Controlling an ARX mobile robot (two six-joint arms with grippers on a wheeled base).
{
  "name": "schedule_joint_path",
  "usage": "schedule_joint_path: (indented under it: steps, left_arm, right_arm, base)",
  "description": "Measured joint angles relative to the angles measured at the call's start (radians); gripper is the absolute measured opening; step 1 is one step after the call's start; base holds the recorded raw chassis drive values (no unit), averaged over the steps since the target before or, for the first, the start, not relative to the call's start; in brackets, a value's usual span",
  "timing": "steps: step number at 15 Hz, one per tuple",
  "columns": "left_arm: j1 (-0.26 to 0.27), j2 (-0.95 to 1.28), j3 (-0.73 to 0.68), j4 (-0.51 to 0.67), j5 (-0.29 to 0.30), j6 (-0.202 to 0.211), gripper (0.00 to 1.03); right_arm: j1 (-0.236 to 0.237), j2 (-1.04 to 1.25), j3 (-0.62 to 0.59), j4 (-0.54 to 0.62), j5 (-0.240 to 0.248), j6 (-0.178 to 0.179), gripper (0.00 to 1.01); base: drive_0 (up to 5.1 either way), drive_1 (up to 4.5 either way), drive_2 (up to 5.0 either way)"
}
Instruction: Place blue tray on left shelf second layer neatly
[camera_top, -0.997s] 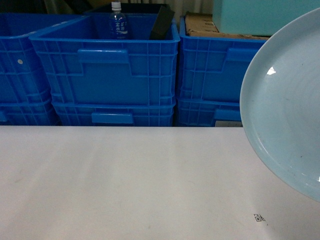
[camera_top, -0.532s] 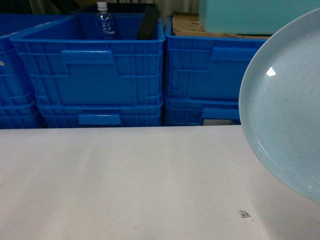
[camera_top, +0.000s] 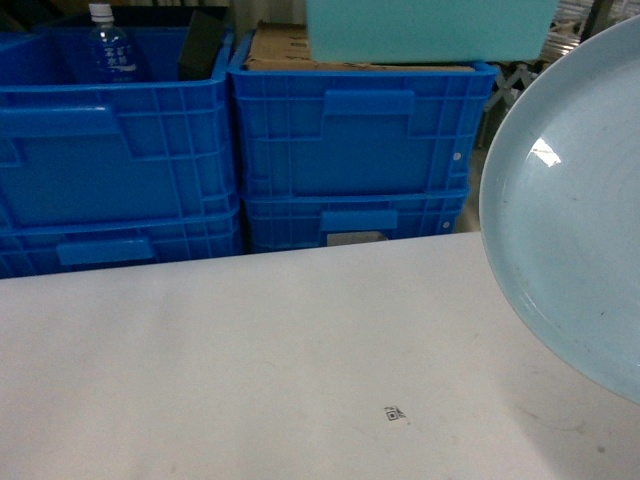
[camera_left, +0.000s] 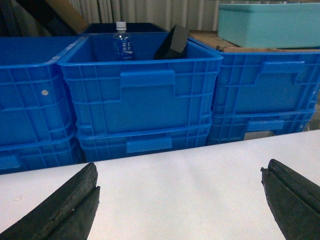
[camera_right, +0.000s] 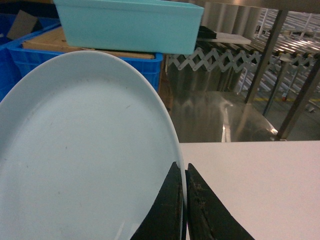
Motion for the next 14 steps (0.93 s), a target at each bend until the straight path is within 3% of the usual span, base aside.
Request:
schedule_joint_path:
  steps: [14]
  left_arm:
    - [-0.001,0.000,0.000,0.001,0.000,0.000,0.98]
  right_arm:
    - [0.006,0.000,0.000,0.002,-0.002,0.000,0.02]
  base:
    - [3.3,-4.10,-4.1]
